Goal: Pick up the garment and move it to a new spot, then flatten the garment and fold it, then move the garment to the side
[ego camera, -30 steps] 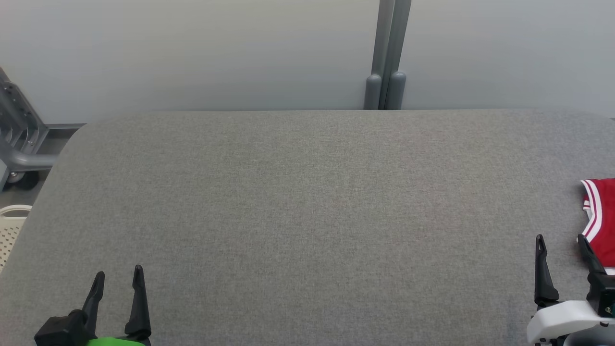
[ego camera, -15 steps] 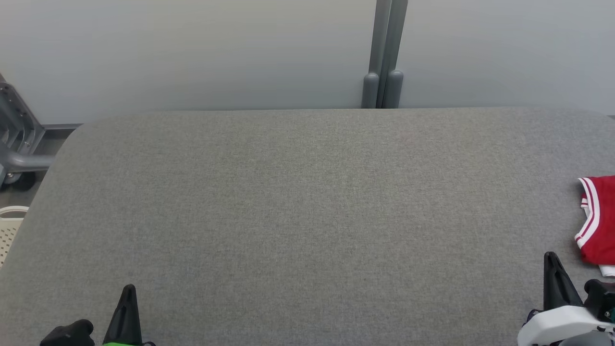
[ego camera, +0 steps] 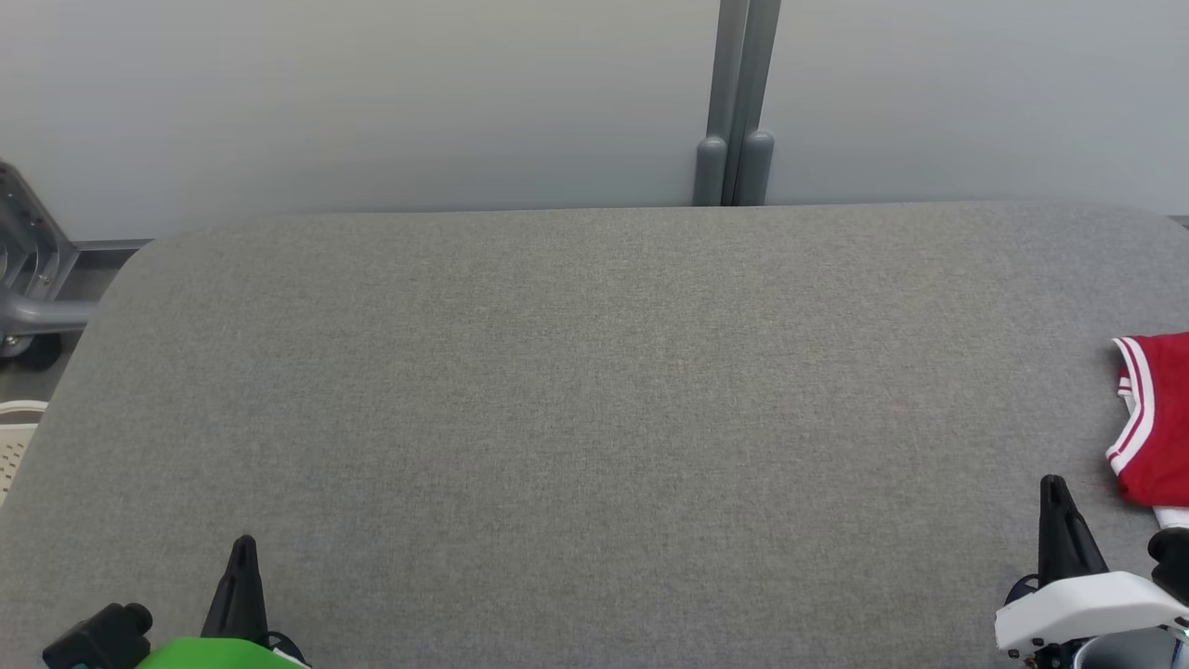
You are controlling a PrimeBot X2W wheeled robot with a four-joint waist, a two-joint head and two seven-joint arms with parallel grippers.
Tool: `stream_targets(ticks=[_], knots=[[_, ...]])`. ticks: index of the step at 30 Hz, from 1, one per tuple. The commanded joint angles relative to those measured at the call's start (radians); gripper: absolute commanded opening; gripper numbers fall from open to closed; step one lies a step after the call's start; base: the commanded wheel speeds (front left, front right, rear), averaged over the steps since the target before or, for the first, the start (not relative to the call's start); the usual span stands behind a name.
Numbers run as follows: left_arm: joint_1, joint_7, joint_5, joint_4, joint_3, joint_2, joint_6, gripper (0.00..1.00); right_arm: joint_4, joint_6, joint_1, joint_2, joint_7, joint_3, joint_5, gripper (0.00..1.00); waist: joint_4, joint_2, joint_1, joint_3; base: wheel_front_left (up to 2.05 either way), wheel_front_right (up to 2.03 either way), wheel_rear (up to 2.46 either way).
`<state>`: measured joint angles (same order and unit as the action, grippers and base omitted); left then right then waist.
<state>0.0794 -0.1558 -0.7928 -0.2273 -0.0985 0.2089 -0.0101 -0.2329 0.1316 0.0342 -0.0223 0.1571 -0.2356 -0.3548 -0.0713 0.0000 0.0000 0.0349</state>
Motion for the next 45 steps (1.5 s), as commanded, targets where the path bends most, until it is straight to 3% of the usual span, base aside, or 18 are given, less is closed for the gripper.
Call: stream_targets(ticks=[1,19,45], knots=[[-0.038,0.011,-0.041,0.013,0.018,0.001,0.009,0.00,0.014,0.000,-0.029,-0.013,-0.012,0.007,-0.061,0.00,0.001,0.0000,0.0000,-0.001,0.00,0.00,0.00],[-0.081,0.082,-0.250,0.005,0.074,-0.042,0.045,0.00,0.005,0.000,-0.065,-0.018,-0.079,0.041,-0.381,0.00,0.015,0.0000,0.0000,-0.008,0.00,0.00,0.00],[-0.129,0.159,-0.476,-0.005,0.135,-0.088,0.085,0.00,-0.006,0.000,-0.105,-0.023,-0.156,0.077,-0.730,0.00,0.032,0.0000,0.0000,-0.017,0.00,0.00,0.00]])
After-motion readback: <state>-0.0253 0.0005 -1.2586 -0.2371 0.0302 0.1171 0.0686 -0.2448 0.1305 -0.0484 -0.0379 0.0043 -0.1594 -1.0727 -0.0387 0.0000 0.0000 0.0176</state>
